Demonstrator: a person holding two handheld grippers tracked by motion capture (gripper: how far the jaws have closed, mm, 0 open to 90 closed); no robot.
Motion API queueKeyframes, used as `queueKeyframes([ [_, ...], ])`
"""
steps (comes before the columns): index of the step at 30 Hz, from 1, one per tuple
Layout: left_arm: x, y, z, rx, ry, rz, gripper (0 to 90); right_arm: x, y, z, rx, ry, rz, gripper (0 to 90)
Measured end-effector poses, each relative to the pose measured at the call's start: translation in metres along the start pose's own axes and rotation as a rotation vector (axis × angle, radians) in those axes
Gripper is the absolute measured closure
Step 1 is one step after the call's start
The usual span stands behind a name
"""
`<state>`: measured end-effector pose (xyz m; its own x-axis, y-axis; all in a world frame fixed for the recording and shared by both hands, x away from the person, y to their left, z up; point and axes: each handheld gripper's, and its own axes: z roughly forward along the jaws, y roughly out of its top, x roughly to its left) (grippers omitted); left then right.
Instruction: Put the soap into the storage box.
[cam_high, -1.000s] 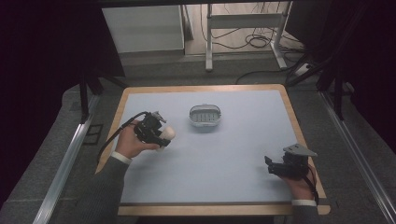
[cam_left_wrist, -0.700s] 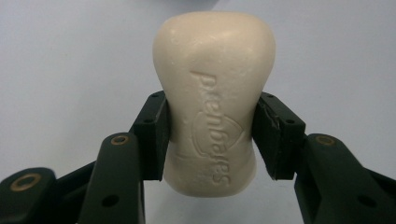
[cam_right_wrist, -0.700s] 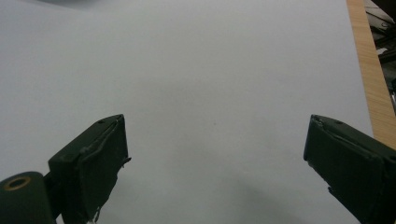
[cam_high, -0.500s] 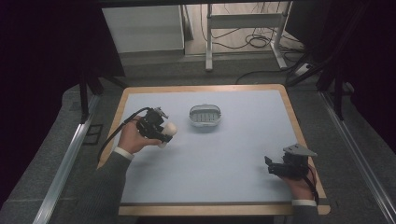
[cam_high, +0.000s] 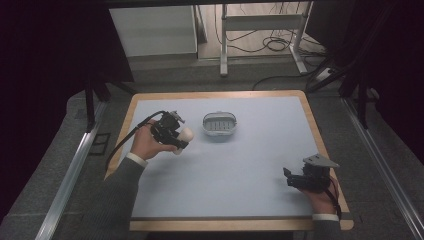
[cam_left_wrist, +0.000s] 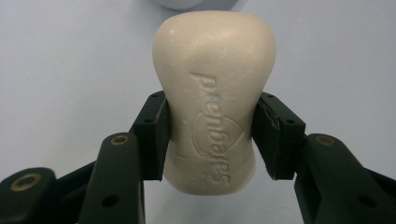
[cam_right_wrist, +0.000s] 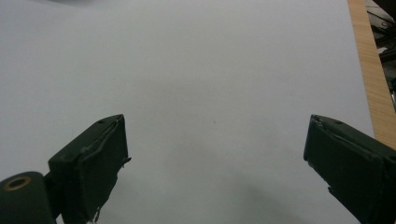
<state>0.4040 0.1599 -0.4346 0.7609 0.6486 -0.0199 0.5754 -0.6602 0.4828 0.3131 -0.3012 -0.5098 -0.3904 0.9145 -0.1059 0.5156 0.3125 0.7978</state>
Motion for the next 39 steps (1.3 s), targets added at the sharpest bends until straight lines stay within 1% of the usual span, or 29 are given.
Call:
queueKeyframes([
  [12,0.000,0.017,0.006,-0.001,0.016,0.016,50.0,0.001,0.000,0.000,-0.002,0.002,-0.004,6.0],
  [14,0.002,0.019,0.007,-0.007,0.008,0.008,50.1,0.000,0.000,0.000,-0.002,0.002,-0.004,6.0],
  [17,0.005,0.020,0.007,-0.011,0.014,0.005,50.0,0.000,0.000,0.000,-0.001,-0.001,-0.001,6.0],
  [19,0.006,0.021,0.007,-0.020,0.011,-0.007,50.1,-0.001,0.000,-0.001,0.000,-0.001,0.000,6.0],
  [21,0.008,0.022,0.007,-0.023,0.012,-0.006,50.0,-0.002,0.000,-0.001,-0.003,-0.002,0.002,6.0],
  [22,0.009,0.023,0.008,-0.025,0.013,-0.013,50.1,-0.002,0.000,-0.001,-0.003,-0.002,0.002,6.0],
  [27,0.012,0.030,0.011,-0.017,0.022,-0.018,50.1,-0.001,-0.001,0.000,0.002,-0.002,-0.002,6.0],
  [33,0.012,0.041,0.014,-0.018,0.032,-0.008,50.1,-0.001,-0.001,0.000,0.000,-0.002,0.001,6.0],
  [35,0.014,0.043,0.016,-0.021,0.022,-0.018,50.1,-0.002,-0.001,0.000,-0.001,-0.002,0.002,6.0],
  [39,0.015,0.048,0.024,-0.013,0.018,-0.028,50.1,-0.002,-0.001,0.000,0.001,-0.003,0.001,6.0],
])
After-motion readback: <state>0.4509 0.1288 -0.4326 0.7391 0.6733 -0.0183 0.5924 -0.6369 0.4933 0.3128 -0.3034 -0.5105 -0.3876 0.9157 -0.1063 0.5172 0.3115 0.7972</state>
